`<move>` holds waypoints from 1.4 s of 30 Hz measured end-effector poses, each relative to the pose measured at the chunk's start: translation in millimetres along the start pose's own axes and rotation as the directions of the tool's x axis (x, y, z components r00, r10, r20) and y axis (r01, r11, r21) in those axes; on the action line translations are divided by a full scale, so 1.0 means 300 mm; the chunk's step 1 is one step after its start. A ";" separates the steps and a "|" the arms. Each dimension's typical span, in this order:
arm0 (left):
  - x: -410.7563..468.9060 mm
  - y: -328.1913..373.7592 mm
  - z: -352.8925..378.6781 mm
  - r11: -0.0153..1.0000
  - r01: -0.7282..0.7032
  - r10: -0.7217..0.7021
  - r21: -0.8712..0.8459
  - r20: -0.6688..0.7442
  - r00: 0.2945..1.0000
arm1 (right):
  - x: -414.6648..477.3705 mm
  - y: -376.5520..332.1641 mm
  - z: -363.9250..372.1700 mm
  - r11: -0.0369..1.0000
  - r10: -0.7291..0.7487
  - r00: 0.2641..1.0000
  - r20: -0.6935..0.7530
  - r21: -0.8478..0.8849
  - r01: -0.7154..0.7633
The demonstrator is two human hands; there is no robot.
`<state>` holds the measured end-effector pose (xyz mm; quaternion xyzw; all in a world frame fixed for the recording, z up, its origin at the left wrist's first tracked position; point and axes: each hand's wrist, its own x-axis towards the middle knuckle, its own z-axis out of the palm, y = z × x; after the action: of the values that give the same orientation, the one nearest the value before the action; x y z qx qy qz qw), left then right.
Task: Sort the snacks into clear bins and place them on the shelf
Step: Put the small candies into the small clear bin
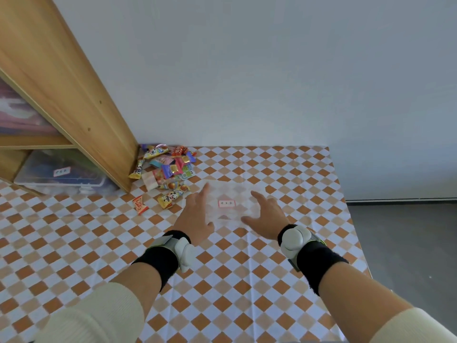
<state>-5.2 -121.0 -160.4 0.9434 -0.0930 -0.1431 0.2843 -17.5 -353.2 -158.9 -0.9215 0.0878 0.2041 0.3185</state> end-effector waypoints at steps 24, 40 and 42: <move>0.121 -0.181 -0.006 0.988 -0.143 0.131 0.064 0.162 0.978 | 0.259 -0.131 -0.038 0.994 -0.003 0.958 -0.285 -0.109 -0.030; 0.246 -0.354 -0.199 0.970 0.071 -0.059 0.231 -0.057 0.997 | 0.405 -0.447 0.081 0.942 -0.270 0.938 -0.215 -0.263 0.211; 0.277 -0.402 -0.228 0.939 0.142 -0.156 0.314 0.021 0.988 | 0.442 -0.496 0.117 0.926 -0.307 0.939 -0.153 -0.274 0.258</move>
<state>106.3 -8.5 -191.8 0.9773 -0.0492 -0.1689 0.1180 134.0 -219.1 -159.2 -0.9727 -0.0422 0.0748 0.2157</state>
